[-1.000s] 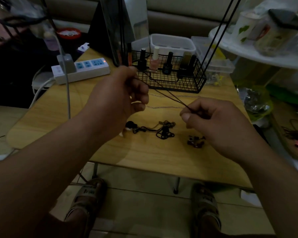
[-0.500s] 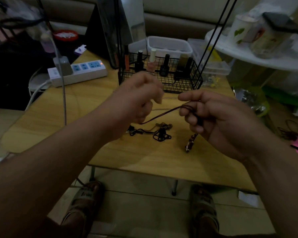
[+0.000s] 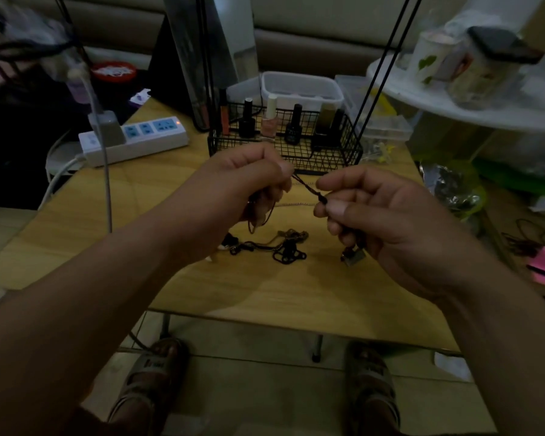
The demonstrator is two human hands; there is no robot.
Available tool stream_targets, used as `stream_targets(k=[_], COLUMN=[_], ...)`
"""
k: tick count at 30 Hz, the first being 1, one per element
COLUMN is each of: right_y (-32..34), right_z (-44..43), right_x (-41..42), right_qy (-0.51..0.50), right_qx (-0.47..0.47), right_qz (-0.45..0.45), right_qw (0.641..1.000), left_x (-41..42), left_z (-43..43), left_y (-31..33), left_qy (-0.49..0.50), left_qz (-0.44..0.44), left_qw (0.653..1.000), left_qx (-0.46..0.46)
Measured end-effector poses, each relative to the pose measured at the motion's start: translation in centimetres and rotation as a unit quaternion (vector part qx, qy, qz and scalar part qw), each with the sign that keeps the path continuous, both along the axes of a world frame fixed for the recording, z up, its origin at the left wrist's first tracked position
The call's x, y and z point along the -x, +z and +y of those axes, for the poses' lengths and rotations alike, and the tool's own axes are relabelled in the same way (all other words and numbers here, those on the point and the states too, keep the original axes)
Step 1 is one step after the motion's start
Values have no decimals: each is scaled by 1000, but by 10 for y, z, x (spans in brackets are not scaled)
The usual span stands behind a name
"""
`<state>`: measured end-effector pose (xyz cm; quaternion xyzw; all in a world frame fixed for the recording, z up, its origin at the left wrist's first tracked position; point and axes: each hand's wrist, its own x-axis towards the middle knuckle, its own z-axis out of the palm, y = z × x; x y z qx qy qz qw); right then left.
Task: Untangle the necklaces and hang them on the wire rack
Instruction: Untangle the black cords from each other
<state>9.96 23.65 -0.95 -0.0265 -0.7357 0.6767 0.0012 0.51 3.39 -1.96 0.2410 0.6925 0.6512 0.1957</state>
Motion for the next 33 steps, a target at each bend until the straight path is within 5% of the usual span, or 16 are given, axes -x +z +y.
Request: stream_targets(k=[7, 14, 24, 33], right_y=[3, 4, 5, 6], right_z=[-4, -10, -17, -12], right_x=[0, -1, -6, -5], right_qy=[-33, -49, -30, -32], right_qx=[-44, -89, -157, -93], right_qz=[57, 81, 90, 60], right_qw=[997, 992, 983, 993], left_x=[-11, -15, -19, -22], left_z=[-1, -3, -2, 2], left_y=[-1, -4, -2, -1], left_qy=[-47, 48, 6, 26], left_qz=[82, 298, 242, 197], left_qw=[993, 948, 965, 978], left_qx=[76, 105, 98, 57])
